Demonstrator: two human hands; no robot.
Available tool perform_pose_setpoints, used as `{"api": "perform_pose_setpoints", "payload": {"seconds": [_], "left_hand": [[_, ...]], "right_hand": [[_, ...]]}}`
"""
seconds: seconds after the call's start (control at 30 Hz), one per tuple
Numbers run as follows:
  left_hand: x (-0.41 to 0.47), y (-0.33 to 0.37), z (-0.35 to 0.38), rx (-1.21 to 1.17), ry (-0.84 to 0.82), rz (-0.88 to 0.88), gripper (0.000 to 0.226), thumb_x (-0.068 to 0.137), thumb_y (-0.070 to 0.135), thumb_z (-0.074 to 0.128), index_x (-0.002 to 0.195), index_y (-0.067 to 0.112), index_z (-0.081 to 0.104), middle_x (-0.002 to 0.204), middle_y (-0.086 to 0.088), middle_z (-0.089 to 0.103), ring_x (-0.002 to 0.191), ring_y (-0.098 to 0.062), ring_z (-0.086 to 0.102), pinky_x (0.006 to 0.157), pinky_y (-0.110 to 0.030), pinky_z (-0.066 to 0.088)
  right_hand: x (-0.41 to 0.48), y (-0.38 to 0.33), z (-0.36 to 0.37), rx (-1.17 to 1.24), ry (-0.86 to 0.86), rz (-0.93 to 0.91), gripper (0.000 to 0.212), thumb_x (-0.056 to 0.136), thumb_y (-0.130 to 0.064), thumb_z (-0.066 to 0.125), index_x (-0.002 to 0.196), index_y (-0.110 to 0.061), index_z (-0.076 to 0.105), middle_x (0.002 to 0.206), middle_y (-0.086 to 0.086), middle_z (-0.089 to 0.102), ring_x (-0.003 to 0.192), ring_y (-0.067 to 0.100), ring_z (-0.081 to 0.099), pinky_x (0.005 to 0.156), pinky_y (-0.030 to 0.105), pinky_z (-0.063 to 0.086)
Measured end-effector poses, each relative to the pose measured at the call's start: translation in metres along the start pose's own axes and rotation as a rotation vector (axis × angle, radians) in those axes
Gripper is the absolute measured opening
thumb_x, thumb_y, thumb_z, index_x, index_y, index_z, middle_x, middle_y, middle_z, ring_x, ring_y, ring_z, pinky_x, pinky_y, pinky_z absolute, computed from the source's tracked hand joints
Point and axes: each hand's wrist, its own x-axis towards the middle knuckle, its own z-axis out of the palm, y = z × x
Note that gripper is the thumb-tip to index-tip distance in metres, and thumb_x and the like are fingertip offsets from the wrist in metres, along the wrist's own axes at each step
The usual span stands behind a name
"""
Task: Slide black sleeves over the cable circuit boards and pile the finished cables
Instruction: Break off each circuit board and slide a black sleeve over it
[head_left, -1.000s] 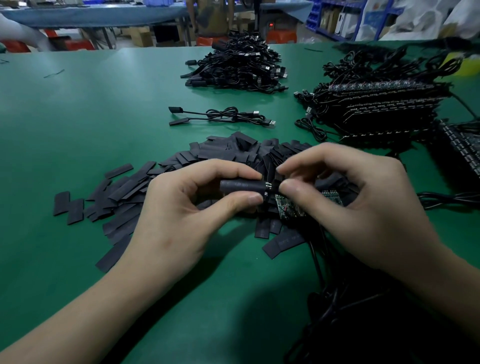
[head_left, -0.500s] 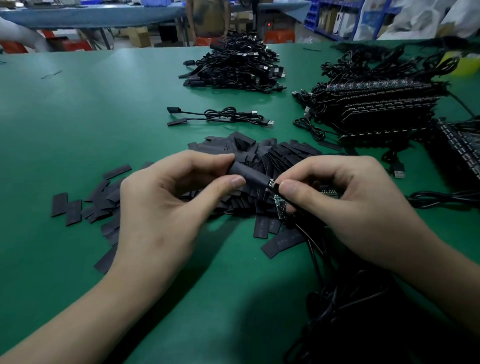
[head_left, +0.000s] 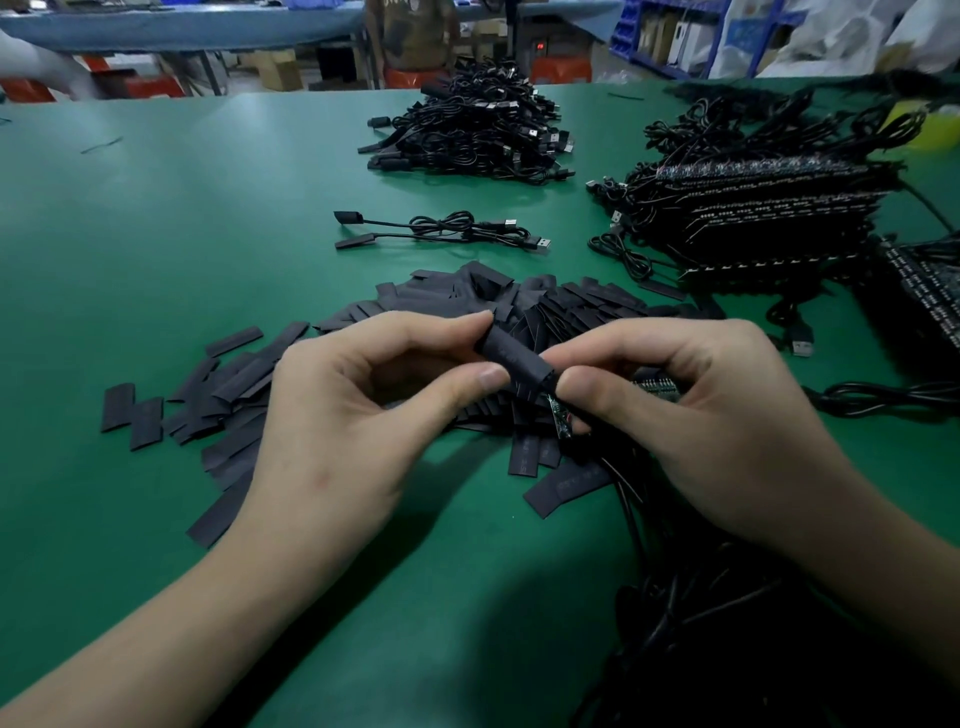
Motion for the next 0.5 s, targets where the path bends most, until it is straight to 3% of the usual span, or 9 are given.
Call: {"api": "perform_pose_setpoints", "payload": {"seconds": [0.17, 0.37, 0.5], "left_hand": [[-0.0016, 0.0036, 0.0024, -0.017, -0.027, -0.010, 0.036, 0.066, 0.024, 0.082, 0.101, 0.019, 0.075, 0.086, 0.002, 0.079, 0.079, -0.008, 0.075, 0.078, -0.017, 0.056], [-0.0030, 0.0057, 0.0037, 0.099, -0.007, 0.047, 0.046, 0.060, 0.033, 0.085, 0.101, 0.016, 0.073, 0.085, 0.006, 0.078, 0.079, -0.006, 0.075, 0.079, -0.015, 0.055], [-0.0031, 0.0048, 0.0044, 0.155, 0.002, 0.088, 0.045, 0.063, 0.033, 0.087, 0.101, 0.015, 0.072, 0.085, 0.007, 0.077, 0.079, -0.006, 0.074, 0.079, -0.015, 0.055]], "right_hand": [[-0.0014, -0.0020, 0.0002, -0.164, 0.044, -0.093, 0.007, 0.085, -0.041, 0.073, 0.091, -0.044, 0.071, 0.082, -0.020, 0.074, 0.076, -0.003, 0.070, 0.072, 0.011, 0.049], [-0.0018, -0.0049, 0.0026, -0.267, 0.092, -0.207, 0.006, 0.089, -0.039, 0.067, 0.094, -0.037, 0.069, 0.084, -0.020, 0.071, 0.080, -0.002, 0.068, 0.076, 0.019, 0.049], [-0.0019, -0.0062, 0.0032, -0.318, 0.103, -0.238, 0.003, 0.089, -0.041, 0.066, 0.092, -0.041, 0.065, 0.085, -0.025, 0.068, 0.081, -0.005, 0.065, 0.078, 0.022, 0.048]]}}
